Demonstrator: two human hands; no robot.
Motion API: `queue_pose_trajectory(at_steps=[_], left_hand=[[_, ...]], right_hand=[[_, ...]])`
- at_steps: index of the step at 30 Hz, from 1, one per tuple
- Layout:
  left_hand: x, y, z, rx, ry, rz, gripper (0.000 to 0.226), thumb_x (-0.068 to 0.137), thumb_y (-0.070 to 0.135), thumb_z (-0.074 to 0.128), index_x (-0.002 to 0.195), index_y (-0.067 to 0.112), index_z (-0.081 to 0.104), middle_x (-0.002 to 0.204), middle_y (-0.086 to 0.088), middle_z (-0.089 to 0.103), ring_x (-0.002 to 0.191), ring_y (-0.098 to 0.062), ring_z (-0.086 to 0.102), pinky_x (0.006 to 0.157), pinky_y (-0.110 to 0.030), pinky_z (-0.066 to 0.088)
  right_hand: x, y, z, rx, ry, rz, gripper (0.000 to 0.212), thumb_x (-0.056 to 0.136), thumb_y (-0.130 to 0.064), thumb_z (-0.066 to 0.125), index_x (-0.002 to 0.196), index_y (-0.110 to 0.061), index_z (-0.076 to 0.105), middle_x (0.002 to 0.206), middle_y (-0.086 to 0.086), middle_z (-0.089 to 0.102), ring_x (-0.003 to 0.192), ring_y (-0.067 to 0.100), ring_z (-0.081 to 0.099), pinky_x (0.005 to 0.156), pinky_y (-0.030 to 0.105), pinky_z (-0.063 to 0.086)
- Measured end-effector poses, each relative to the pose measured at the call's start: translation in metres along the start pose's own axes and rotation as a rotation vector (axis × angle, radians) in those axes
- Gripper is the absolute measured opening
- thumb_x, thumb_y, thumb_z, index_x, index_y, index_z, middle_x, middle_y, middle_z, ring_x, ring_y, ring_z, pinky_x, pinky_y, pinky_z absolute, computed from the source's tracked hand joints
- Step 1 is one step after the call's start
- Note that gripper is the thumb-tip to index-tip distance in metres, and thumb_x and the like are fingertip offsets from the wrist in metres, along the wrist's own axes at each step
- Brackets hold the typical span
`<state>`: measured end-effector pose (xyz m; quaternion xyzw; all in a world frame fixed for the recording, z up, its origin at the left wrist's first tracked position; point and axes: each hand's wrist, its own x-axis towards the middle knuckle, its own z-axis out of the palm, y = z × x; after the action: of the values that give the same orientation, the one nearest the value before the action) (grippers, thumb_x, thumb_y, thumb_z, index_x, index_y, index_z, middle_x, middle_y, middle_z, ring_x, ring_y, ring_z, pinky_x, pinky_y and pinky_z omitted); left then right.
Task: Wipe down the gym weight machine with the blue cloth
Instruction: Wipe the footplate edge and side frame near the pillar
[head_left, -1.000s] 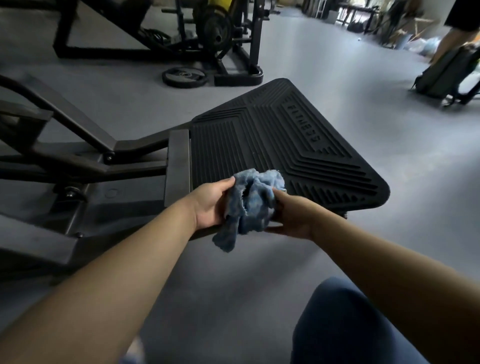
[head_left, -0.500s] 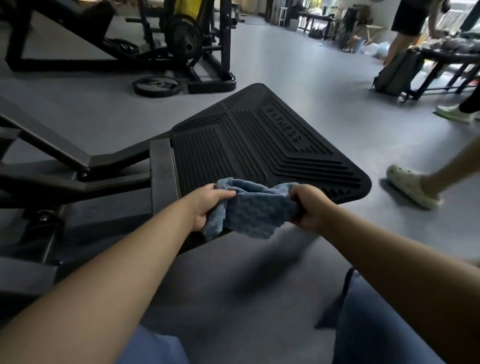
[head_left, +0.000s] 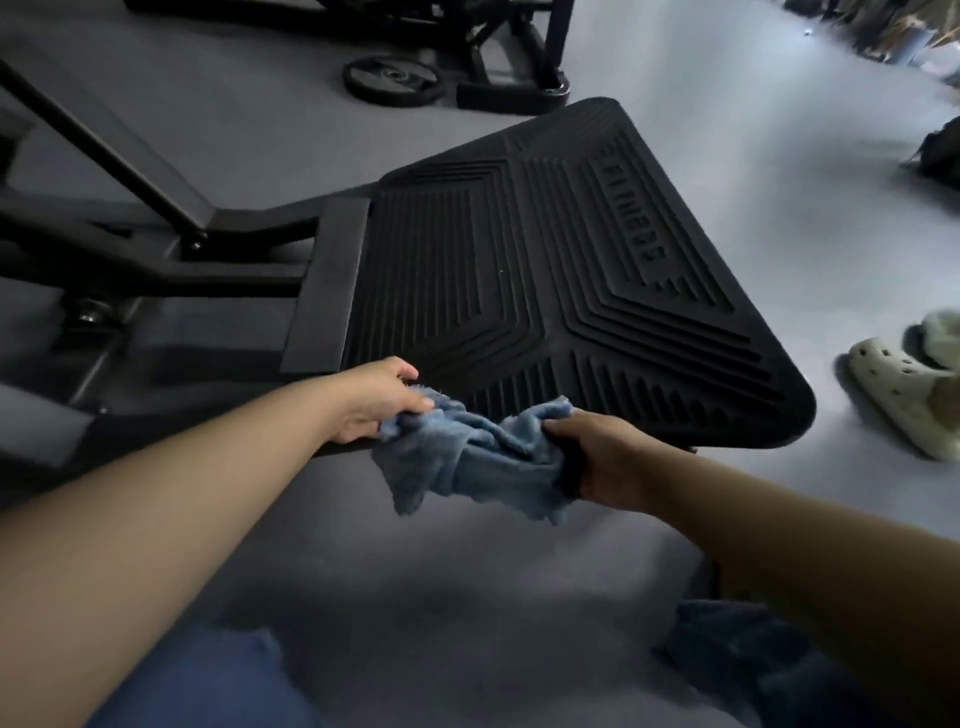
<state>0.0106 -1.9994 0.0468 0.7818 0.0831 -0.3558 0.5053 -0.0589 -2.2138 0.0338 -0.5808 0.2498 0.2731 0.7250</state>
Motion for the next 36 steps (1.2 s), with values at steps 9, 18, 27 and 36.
queue_pose_trajectory(at_steps=[9,18,27,36], left_hand=[[-0.012,0.002,0.059,0.626,-0.091,-0.068,0.092,0.060,0.023,0.087,0.131,0.041,0.032,0.132,-0.001,0.026,0.111,-0.024,0.045,0.083,-0.036,0.054],[-0.024,0.005,0.165,1.304,0.186,-0.013,0.056,0.063,0.040,0.081,0.110,0.028,0.052,0.132,0.000,0.021,0.119,-0.022,0.034,0.092,-0.032,0.042],[-0.036,0.034,0.223,1.066,0.447,-0.190,0.012,0.084,0.020,0.060,0.091,0.029,0.061,0.132,-0.001,0.038,0.121,-0.027,0.034,0.094,-0.033,0.029],[-0.019,0.023,0.268,0.681,0.451,-0.047,0.032,0.087,0.010,0.058,0.117,0.018,0.065,0.113,-0.003,0.063,0.106,-0.020,0.057,0.087,-0.022,0.041]], right_hand=[[-0.001,0.003,-0.071,-0.415,-0.150,0.147,0.024,0.100,-0.008,0.042,0.118,-0.001,0.057,0.106,0.014,0.064,0.090,0.023,0.063,0.080,0.036,0.053],[-0.009,0.004,-0.151,-0.387,-0.271,0.296,0.022,0.100,-0.003,0.039,0.098,0.002,0.060,0.077,0.011,0.064,0.062,0.018,0.063,0.056,0.028,0.055],[0.006,0.013,-0.193,-0.462,-0.164,0.321,0.019,0.100,-0.004,0.040,0.098,0.007,0.056,0.080,0.014,0.056,0.084,0.032,0.060,0.087,0.042,0.044],[0.018,0.004,-0.245,-0.560,-0.004,0.072,0.008,0.083,-0.004,0.065,0.087,0.003,0.062,0.084,0.021,0.063,0.071,0.031,0.062,0.069,0.042,0.056]])
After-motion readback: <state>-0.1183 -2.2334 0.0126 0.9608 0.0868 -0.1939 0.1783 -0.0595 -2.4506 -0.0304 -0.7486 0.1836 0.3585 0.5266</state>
